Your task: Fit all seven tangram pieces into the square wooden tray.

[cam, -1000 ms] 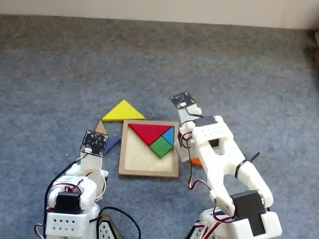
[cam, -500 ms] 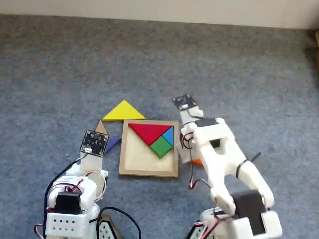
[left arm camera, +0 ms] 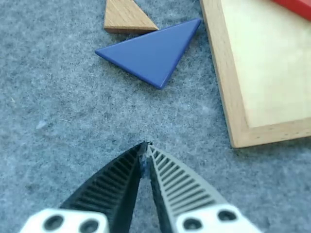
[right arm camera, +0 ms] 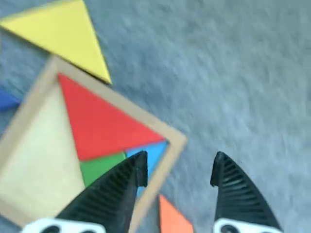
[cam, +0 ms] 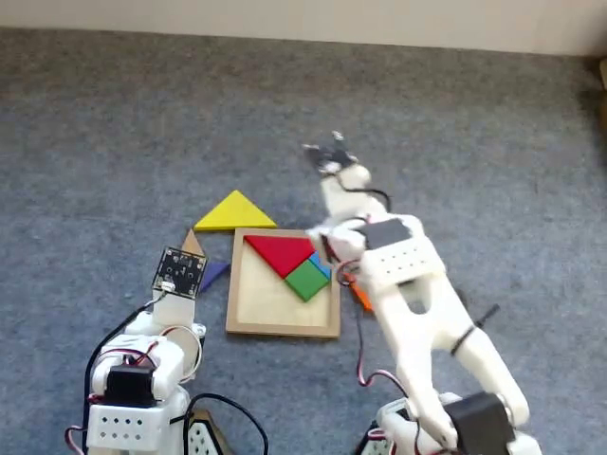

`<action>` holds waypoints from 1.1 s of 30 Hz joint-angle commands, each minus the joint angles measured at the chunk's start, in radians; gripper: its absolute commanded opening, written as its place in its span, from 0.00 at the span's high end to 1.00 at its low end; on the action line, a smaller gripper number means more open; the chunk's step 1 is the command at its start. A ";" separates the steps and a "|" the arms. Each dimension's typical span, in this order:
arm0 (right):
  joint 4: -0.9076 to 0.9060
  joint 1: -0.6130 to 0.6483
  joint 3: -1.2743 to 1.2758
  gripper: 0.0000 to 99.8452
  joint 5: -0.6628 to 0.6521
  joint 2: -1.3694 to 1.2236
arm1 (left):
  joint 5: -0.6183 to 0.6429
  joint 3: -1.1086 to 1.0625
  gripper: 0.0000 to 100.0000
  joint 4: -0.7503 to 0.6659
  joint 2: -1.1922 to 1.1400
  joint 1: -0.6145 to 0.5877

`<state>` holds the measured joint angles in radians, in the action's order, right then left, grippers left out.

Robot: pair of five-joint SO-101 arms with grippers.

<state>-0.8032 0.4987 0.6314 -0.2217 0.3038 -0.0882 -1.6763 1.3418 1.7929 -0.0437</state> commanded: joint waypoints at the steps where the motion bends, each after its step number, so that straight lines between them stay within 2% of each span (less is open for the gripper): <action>1: 0.087 0.073 -0.119 0.79 -0.005 -0.084 | 0.000 -0.019 1.00 0.006 0.019 -0.005; 6: 0.084 0.102 -0.151 0.79 -0.005 -0.122 | 0.000 -0.019 1.00 0.006 0.019 -0.005; 9: -0.008 0.094 -0.151 0.79 -0.005 -0.056 | 0.000 -0.019 1.00 0.006 0.019 -0.005; 15: -0.211 0.002 -0.137 0.93 -0.005 0.193 | 0.000 -0.019 1.00 0.006 0.019 -0.005; 18: -0.257 -0.059 -0.067 0.97 -0.005 0.325 | 0.000 -0.019 1.00 0.006 0.019 -0.005; 27: -0.263 -0.234 0.283 0.97 -0.005 0.760 | 0.000 -0.019 1.00 0.006 0.019 -0.005; 33: -0.263 -0.259 0.476 0.97 -0.005 0.974 | 0.000 -0.019 1.00 0.006 0.019 -0.005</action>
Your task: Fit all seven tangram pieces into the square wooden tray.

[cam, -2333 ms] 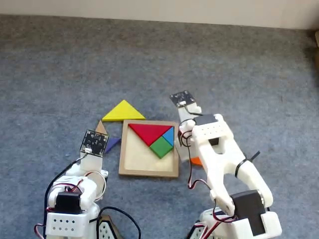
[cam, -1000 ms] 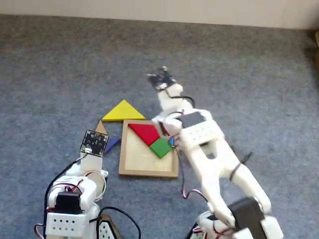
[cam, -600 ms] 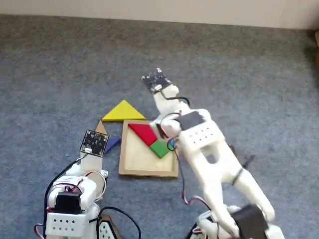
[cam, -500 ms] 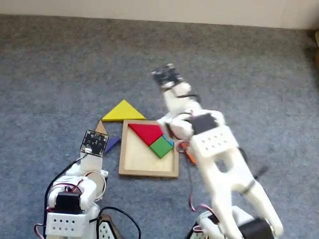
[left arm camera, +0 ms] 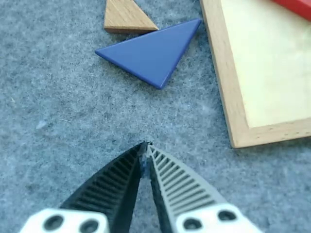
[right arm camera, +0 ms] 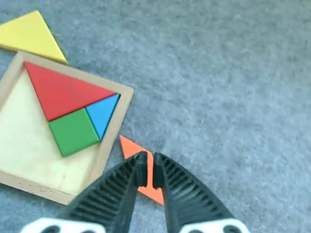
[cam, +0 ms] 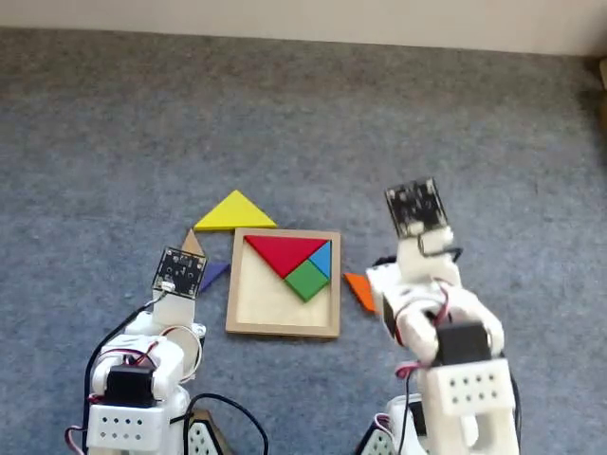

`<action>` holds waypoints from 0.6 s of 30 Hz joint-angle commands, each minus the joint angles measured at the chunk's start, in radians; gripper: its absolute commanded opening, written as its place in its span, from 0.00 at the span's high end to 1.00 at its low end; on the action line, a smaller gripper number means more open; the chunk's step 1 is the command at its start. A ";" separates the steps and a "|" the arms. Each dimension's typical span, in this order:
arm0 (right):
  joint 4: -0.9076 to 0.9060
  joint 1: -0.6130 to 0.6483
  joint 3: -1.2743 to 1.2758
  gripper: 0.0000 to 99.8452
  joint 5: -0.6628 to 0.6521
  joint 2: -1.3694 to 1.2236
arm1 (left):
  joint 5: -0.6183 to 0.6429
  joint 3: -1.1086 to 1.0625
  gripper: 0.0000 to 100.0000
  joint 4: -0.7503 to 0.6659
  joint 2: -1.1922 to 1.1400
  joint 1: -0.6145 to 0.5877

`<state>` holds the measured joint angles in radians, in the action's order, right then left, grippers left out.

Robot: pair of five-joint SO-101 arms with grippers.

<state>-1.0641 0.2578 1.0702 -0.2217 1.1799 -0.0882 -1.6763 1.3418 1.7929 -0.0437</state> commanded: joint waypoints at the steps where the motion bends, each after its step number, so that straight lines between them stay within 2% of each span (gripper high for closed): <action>1: -0.002 -0.018 0.059 0.97 -0.005 0.122 | 0.000 -0.019 1.00 0.006 0.019 -0.005; 9: -0.002 -0.030 0.274 0.97 -0.005 0.308 | 0.000 -0.019 1.00 0.006 0.019 -0.005; 18: -0.010 -0.079 0.533 0.97 -0.005 0.630 | -0.002 -0.019 1.00 0.006 0.019 -0.005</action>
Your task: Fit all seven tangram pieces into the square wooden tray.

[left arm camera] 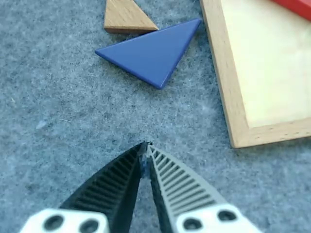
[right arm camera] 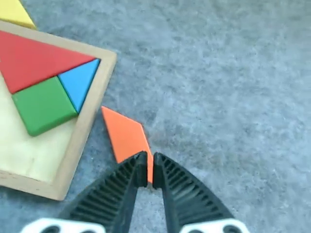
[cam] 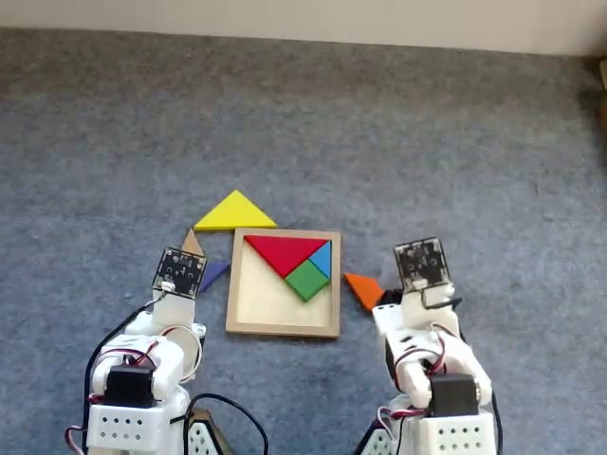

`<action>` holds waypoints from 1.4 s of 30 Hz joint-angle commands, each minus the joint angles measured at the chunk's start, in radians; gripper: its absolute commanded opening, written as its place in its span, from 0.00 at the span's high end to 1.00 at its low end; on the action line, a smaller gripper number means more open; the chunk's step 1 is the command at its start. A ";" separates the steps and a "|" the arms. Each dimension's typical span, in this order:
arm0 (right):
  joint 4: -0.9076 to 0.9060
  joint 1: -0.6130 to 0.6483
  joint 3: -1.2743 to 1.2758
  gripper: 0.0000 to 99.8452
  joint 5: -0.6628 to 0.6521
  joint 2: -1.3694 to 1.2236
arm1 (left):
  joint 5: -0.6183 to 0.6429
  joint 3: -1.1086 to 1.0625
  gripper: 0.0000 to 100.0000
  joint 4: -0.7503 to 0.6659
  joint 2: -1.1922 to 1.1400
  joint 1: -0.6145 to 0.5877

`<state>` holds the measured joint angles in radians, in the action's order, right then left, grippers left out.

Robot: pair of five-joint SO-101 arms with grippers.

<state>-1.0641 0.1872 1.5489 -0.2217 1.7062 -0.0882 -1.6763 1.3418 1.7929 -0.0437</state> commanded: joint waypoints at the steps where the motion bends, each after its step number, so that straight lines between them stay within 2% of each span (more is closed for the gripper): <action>1: -0.008 -0.008 0.096 0.97 -0.005 0.131 | -0.002 -0.019 1.00 0.006 0.019 -0.005; 10: -0.030 -0.008 0.246 0.97 -0.003 0.130 | -0.003 -0.002 1.00 0.005 0.019 -0.008; 16: -0.081 -0.007 0.246 0.97 -0.009 0.130 | -0.006 0.188 1.00 0.003 0.019 -0.012; 18: -0.081 -0.007 0.246 0.97 -0.009 0.130 | -0.072 0.240 1.00 -0.008 0.019 -0.012; 22: -0.081 -0.007 0.246 0.97 -0.011 0.130 | -0.336 0.297 1.00 -0.055 0.019 -0.013; 25: -0.081 -0.007 0.246 0.97 -0.011 0.130 | -0.327 0.360 1.00 -0.097 0.010 -0.027; 30: -0.081 -0.008 0.246 0.97 -0.011 0.130 | -0.311 0.476 1.00 -0.087 -0.022 -0.061; 33: -0.081 -0.008 0.246 0.97 -0.011 0.130 | -0.313 0.559 1.00 -0.086 -0.160 -0.062; 37: -0.081 -0.008 0.246 0.97 -0.011 0.130 | -0.313 0.717 0.99 -0.086 -0.466 -0.058; 42: -0.081 -0.008 0.246 0.97 -0.011 0.130 | -0.278 0.897 0.86 -0.092 -0.809 -0.056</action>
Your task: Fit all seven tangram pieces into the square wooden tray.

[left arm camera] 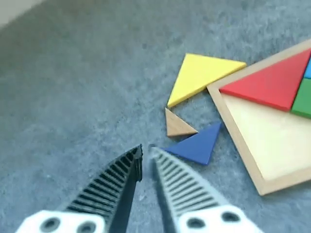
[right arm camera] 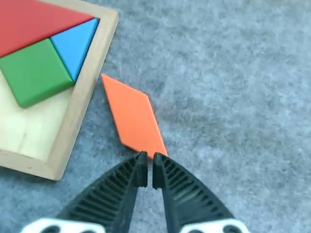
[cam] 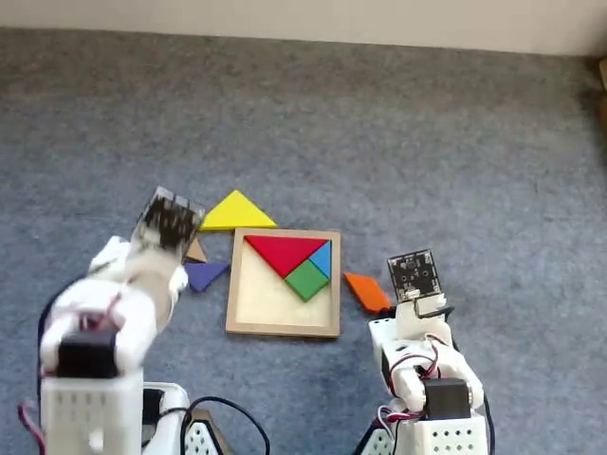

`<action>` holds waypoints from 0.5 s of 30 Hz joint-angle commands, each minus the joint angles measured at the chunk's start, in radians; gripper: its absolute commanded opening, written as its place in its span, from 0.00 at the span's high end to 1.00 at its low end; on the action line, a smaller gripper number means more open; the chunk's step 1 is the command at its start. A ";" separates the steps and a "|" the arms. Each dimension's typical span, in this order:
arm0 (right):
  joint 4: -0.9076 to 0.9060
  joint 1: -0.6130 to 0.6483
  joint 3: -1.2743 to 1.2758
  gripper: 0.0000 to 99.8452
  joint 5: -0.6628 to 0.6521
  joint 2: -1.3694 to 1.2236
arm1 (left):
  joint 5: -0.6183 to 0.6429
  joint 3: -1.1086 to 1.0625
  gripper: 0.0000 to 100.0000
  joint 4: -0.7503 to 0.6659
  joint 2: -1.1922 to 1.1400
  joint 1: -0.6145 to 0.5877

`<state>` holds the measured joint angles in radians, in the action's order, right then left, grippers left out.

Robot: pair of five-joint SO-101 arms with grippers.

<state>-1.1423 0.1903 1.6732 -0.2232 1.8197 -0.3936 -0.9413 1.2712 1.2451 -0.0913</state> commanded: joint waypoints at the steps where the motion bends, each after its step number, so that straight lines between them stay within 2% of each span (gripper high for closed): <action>1: -0.002 -0.012 0.122 0.97 -0.009 0.016 | 0.063 0.185 0.83 -0.023 -0.317 -0.008; 4: -0.002 -0.012 0.122 0.97 -0.009 0.016 | 0.146 0.248 0.77 -0.037 -0.458 -0.005; 9: -0.002 -0.012 0.122 0.97 -0.009 0.016 | 0.270 0.305 0.71 -0.137 -0.647 -0.005; 15: -0.002 -0.012 0.122 0.97 -0.009 0.016 | 0.333 0.369 0.68 -0.193 -0.848 0.039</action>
<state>-1.1423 0.1903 1.6732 -0.2232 1.8197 -0.1036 -0.6605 1.1101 0.4964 -0.0898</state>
